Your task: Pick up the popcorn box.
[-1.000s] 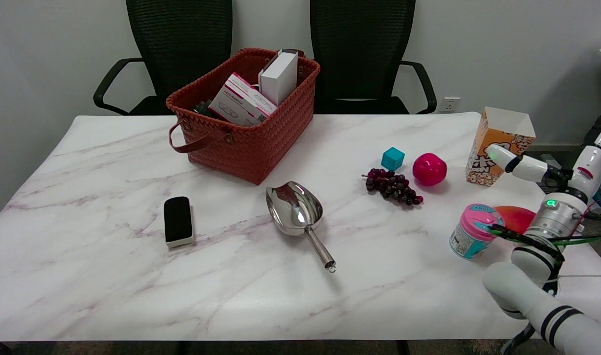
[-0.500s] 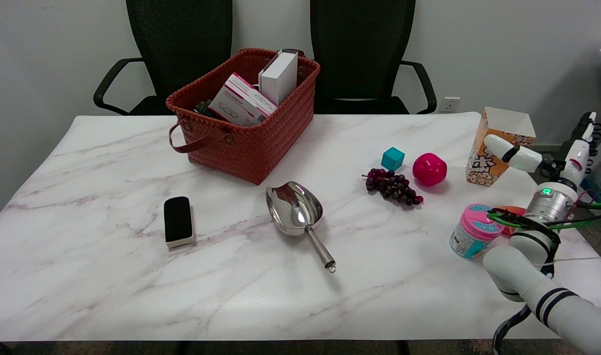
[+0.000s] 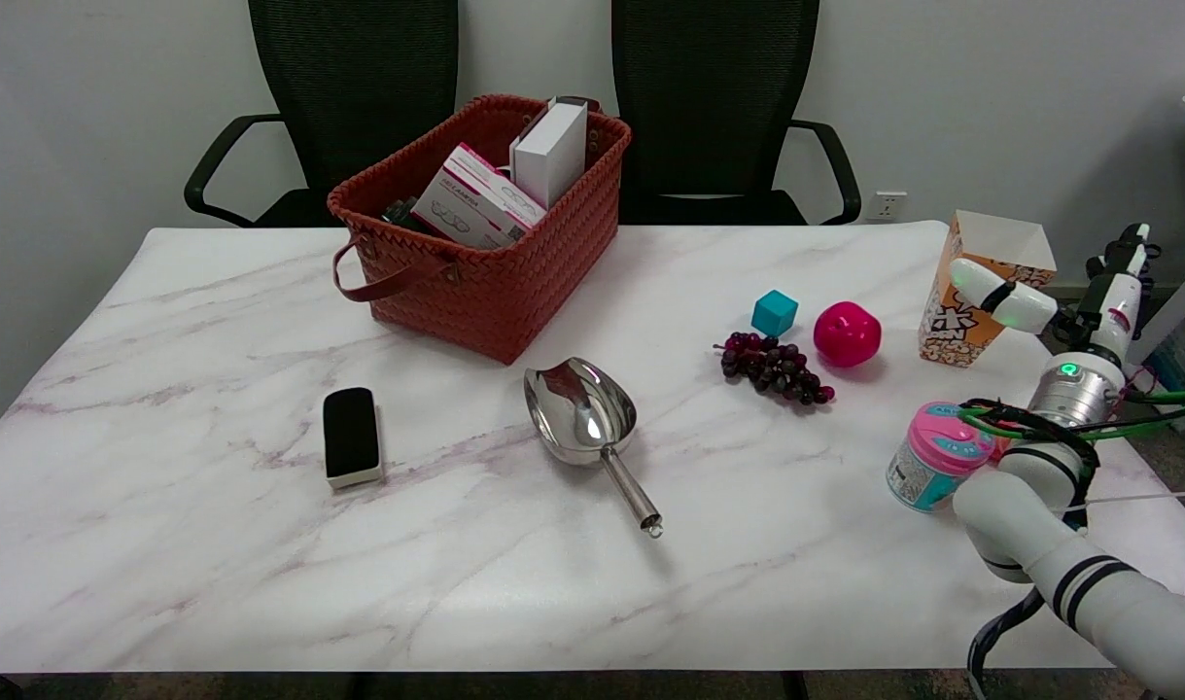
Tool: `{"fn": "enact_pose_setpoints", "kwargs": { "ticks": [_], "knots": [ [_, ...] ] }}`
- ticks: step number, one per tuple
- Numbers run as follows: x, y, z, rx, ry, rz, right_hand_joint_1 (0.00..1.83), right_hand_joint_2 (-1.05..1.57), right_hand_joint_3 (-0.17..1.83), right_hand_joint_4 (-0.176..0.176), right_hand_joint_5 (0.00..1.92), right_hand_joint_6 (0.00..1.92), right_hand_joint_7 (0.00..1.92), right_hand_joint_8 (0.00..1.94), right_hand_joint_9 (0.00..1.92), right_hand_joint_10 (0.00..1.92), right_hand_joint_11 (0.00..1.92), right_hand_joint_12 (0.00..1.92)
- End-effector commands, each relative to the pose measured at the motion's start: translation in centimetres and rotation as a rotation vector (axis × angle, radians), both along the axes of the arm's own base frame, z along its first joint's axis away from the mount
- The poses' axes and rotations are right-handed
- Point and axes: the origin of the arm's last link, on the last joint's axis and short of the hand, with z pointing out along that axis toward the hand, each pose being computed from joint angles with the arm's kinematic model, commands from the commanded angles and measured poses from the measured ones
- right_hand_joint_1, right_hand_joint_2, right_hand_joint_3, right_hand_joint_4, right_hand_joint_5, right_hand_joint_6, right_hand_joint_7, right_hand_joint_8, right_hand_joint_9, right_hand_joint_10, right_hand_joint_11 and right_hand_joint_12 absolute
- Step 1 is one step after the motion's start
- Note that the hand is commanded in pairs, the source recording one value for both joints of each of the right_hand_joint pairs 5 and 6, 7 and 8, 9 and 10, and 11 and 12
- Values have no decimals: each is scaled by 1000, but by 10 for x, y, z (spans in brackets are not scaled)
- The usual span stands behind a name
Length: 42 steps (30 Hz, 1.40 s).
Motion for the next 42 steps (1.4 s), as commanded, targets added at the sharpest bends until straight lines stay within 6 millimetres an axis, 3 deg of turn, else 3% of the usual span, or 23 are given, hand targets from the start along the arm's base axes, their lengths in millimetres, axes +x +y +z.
{"fn": "enact_pose_setpoints", "kwargs": {
  "ticks": [1,27,42],
  "knots": [
    [-10,-17,0,71,-106,-15,998,-140,438,0,0,0,125,125,248,248,29,29],
    [-6,-25,-1,100,-118,8,1045,-125,499,0,0,0,155,155,246,246,0,0],
    [-6,-24,0,96,-120,11,1125,21,752,0,0,0,171,171,246,246,0,0]
  ]
}}
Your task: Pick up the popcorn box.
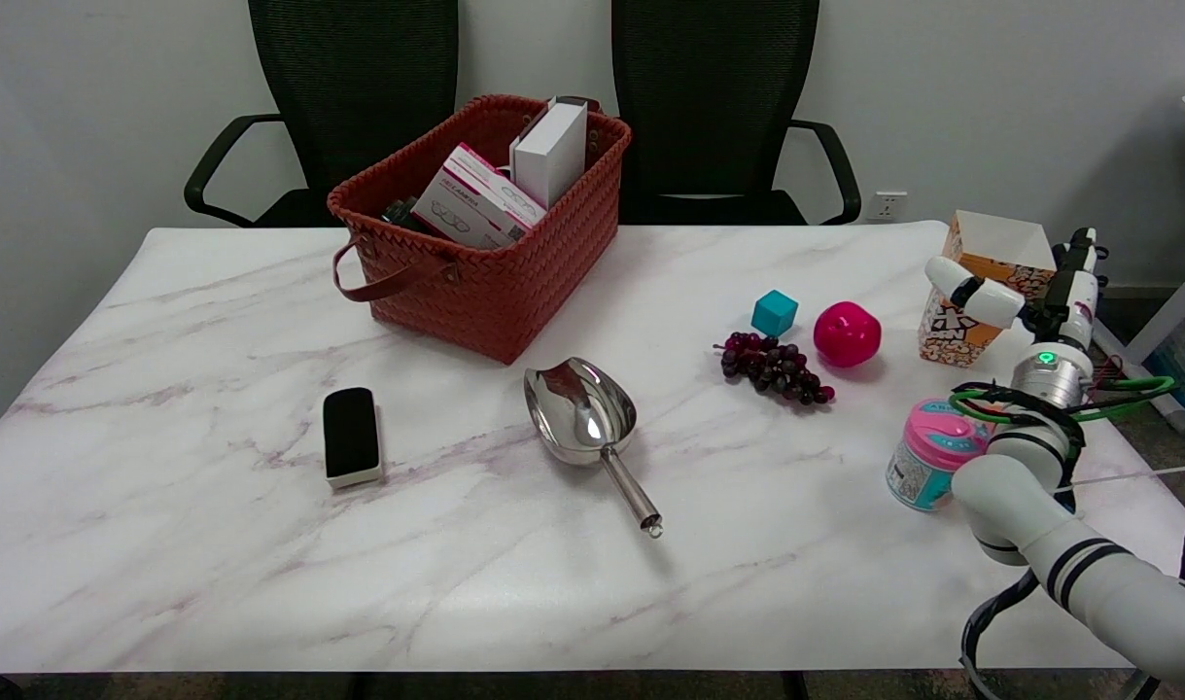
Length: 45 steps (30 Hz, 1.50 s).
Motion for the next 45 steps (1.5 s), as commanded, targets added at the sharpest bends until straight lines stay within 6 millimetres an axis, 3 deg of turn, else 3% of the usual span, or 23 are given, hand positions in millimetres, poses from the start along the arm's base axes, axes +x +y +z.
{"fn": "enact_pose_setpoints", "kwargs": {
  "ticks": [1,45],
  "knots": [
    [0,-1,1,5,-8,4,1129,33,767,0,0,0,172,172,247,247,0,0],
    [-1,4,1,-7,-3,22,1149,389,1036,0,17,17,357,357,386,386,106,106]
  ]
}}
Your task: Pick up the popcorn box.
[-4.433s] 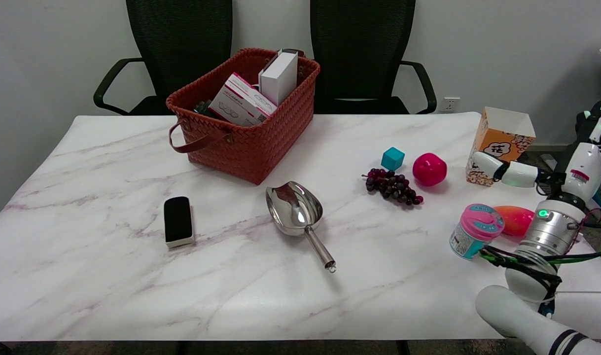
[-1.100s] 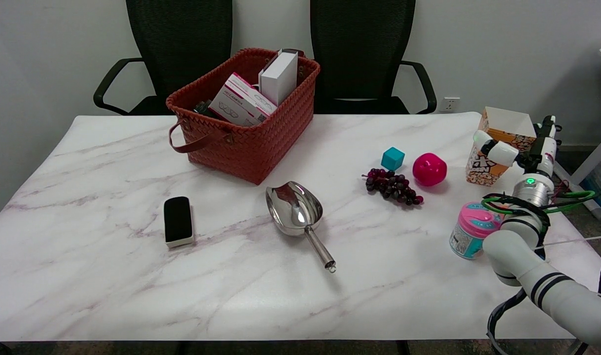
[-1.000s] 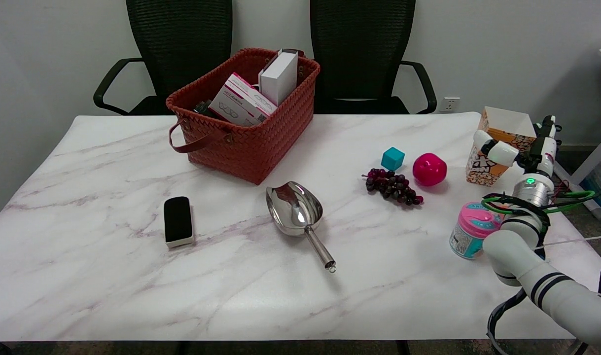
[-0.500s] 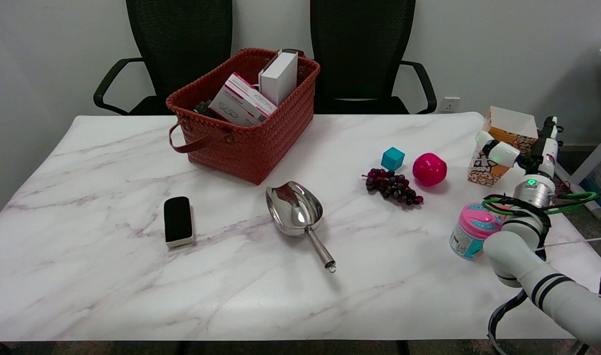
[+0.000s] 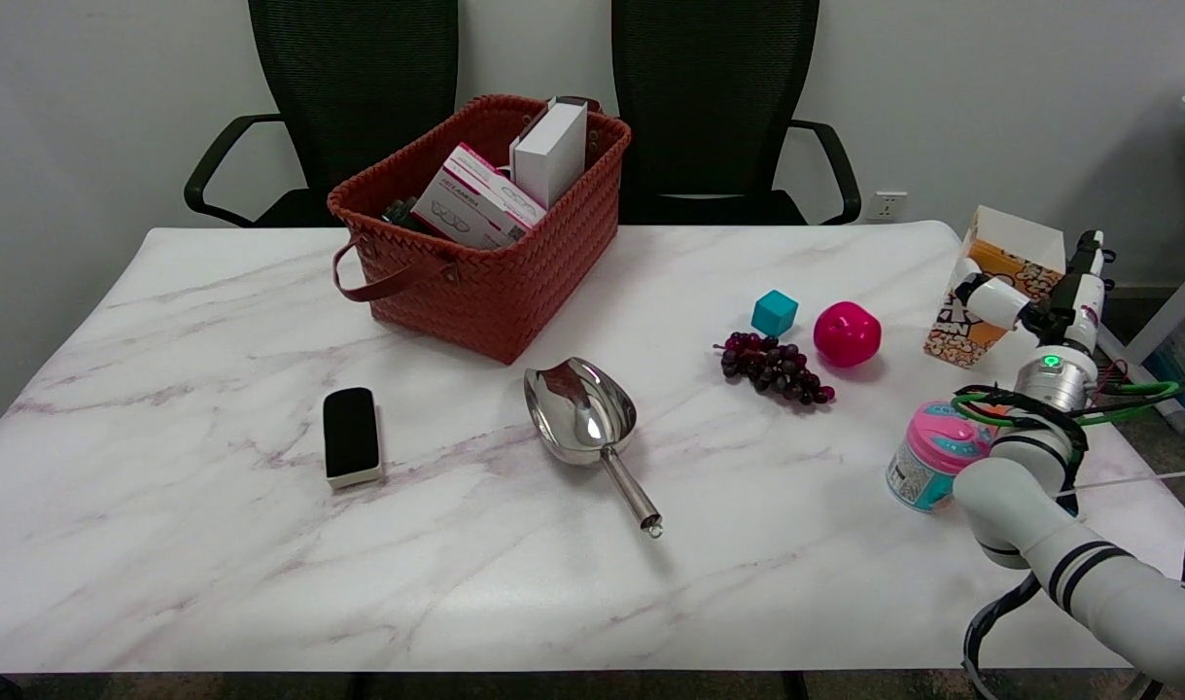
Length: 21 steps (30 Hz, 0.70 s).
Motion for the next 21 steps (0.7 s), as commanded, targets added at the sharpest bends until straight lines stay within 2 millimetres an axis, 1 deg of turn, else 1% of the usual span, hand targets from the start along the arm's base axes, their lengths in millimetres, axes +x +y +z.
{"fn": "enact_pose_setpoints", "kwargs": {
  "ticks": [1,5,13,16,18,21],
  "knots": [
    [1,0,0,5,5,6,1149,389,1042,0,19,19,358,358,387,387,106,106],
    [2,-1,0,13,2,22,1148,387,1056,0,24,24,361,361,391,391,110,110],
    [14,-7,-5,46,34,51,1139,387,1088,0,33,33,372,372,412,412,162,162],
    [15,-7,-6,47,34,53,1139,386,1092,0,67,67,377,377,427,427,189,189],
    [14,-7,-6,47,34,52,1139,400,1089,0,137,137,382,382,434,434,203,203],
    [12,-5,-6,49,32,46,1137,390,1101,0,183,183,385,385,448,448,230,230]
  ]
}}
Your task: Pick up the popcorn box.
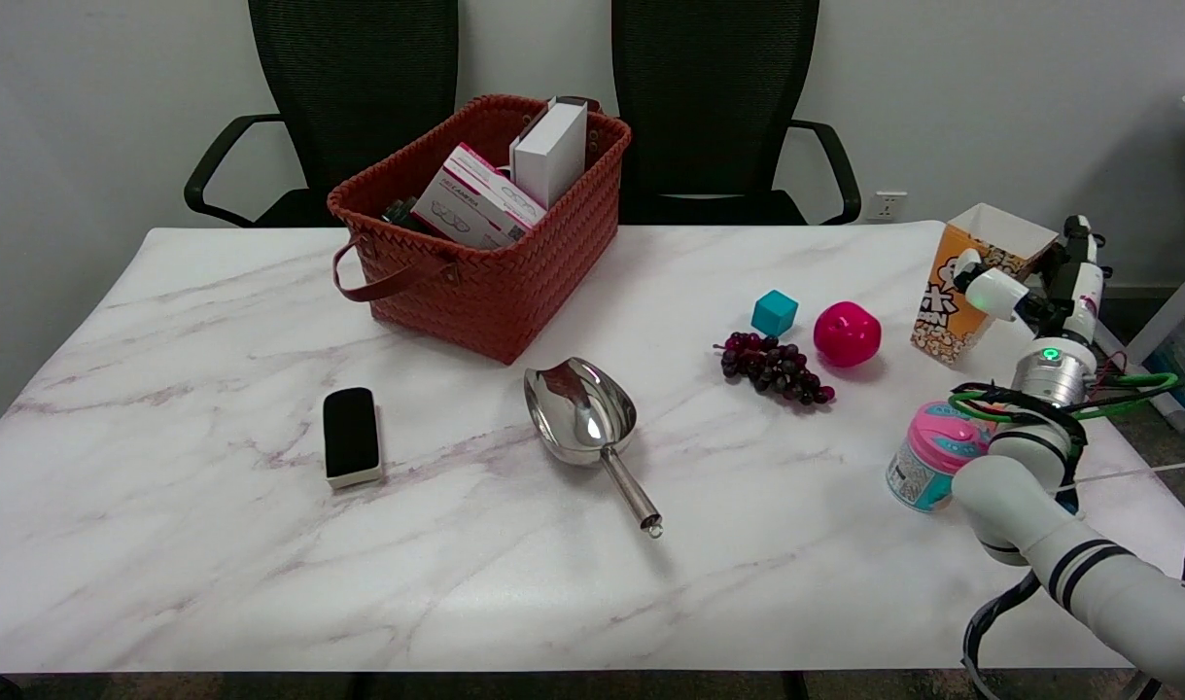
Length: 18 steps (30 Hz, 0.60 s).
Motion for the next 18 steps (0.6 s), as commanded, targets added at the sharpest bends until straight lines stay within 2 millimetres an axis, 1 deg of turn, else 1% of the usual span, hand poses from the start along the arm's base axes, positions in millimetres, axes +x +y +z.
{"fn": "enact_pose_setpoints", "kwargs": {
  "ticks": [1,7,11,18],
  "knots": [
    [4,-2,-4,25,14,13,1136,376,1111,0,185,185,386,386,451,451,238,238],
    [0,2,-3,28,-9,28,1126,276,1182,0,248,248,393,393,465,465,313,313],
    [-4,5,-4,32,-25,35,1116,256,1189,0,295,295,415,415,490,490,376,376],
    [-6,7,-4,31,-24,31,1105,225,1188,0,307,307,450,450,525,525,436,436]
  ]
}}
